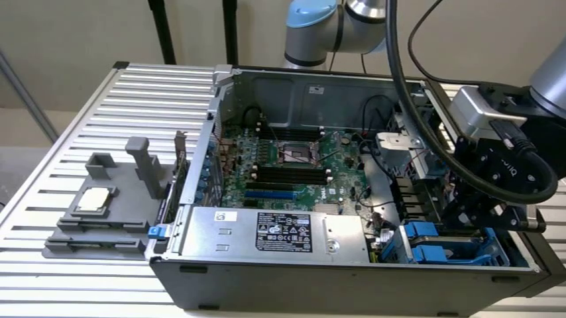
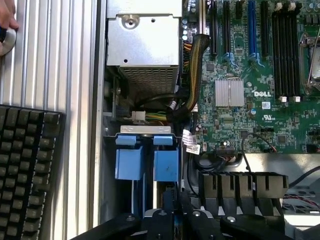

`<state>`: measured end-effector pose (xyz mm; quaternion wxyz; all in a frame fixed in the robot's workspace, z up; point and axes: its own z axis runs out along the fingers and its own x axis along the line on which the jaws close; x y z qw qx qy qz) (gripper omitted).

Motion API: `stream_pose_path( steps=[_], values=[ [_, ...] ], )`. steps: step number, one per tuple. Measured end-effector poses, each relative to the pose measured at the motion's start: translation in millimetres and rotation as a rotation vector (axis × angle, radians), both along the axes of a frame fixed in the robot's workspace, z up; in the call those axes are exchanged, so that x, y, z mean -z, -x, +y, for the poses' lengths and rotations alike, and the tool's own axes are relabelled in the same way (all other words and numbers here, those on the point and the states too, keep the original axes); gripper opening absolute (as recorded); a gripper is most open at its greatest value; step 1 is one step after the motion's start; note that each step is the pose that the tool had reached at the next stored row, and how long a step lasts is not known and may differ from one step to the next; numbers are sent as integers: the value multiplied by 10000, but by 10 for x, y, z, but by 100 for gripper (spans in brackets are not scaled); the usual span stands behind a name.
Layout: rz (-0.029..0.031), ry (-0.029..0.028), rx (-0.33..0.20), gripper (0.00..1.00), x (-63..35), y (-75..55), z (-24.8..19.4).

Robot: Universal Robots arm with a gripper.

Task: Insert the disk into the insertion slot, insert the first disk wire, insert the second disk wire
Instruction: 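Insert the second disk wire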

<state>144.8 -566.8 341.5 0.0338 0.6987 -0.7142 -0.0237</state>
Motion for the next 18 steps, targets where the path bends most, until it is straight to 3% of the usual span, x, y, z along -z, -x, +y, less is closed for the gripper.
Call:
stream_pose_path(
  steps=[6, 13, 15, 18],
  values=[
    [0, -116, -18, 17, 28, -4, -15],
    [0, -155, -25, 17, 42, -11, -34],
    [22, -165, -26, 25, 6, -11, -35],
    [37, -159, -24, 25, -105, -6, -42]
  ],
)
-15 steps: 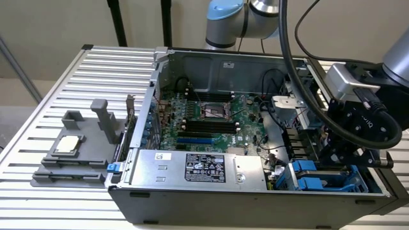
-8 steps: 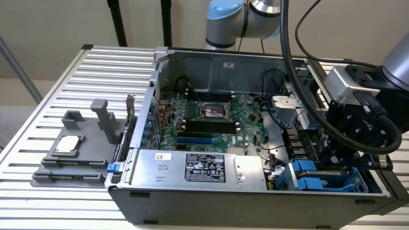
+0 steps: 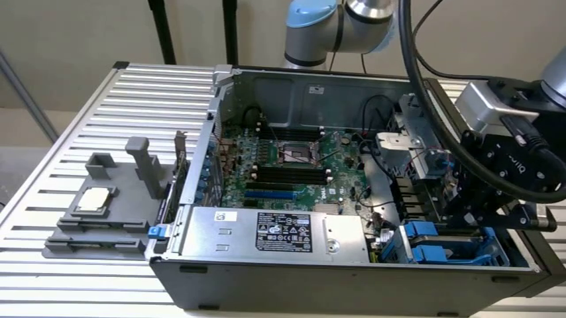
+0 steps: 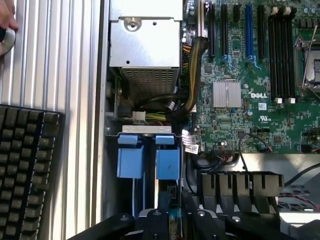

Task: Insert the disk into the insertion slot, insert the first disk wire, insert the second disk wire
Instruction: 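Insert the second disk wire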

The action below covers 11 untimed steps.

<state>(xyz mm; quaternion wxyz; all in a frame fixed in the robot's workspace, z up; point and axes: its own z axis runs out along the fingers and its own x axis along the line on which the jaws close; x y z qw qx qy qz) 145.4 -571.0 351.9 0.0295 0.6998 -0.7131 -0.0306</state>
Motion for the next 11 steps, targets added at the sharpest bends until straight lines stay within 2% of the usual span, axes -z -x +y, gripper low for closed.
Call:
stream_pose_path(
  steps=[6, 11],
  values=[
    [0, 3, -5, 25, -46, 203, -25],
    [0, -1, -12, 25, -46, 220, -25]
  ],
)
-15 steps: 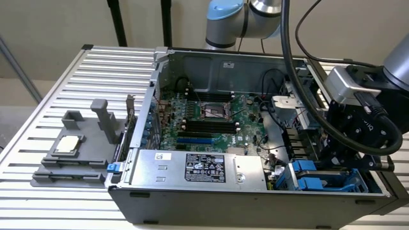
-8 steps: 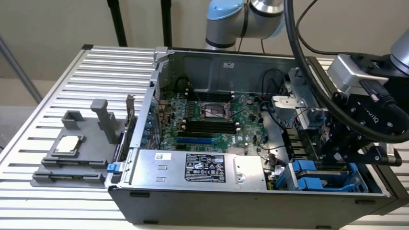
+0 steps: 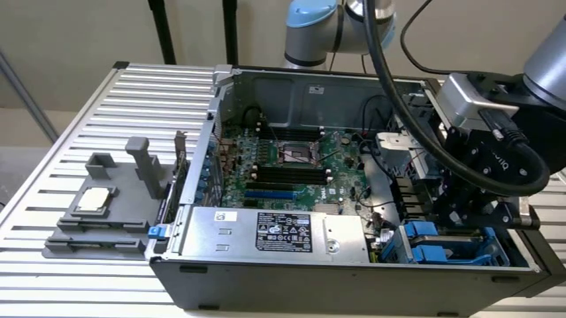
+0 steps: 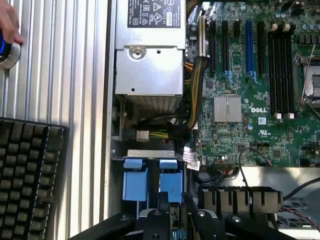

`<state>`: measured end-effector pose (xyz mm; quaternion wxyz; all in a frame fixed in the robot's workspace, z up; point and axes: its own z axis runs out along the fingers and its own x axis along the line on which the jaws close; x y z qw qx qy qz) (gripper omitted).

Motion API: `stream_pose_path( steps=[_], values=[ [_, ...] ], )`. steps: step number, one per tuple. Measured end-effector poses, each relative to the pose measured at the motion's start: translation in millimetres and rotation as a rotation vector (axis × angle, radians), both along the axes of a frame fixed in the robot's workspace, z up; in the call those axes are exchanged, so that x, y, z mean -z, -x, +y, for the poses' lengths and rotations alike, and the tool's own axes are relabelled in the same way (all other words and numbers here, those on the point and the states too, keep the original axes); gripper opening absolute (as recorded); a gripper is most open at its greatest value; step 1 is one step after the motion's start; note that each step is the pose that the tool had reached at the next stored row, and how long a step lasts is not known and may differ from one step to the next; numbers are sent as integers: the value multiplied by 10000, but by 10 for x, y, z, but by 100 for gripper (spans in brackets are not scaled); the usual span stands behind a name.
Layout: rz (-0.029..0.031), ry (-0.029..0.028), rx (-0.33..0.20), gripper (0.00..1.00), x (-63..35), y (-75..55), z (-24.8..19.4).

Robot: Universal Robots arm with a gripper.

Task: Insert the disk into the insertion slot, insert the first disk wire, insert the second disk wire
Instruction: 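Insert the second disk wire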

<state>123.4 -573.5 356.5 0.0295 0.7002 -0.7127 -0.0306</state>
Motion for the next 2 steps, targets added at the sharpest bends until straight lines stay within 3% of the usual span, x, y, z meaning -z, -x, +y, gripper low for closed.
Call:
stream_pose_path(
  steps=[2],
  values=[
    [0, 0, 0, 25, 0, 0, 0]
  ],
)
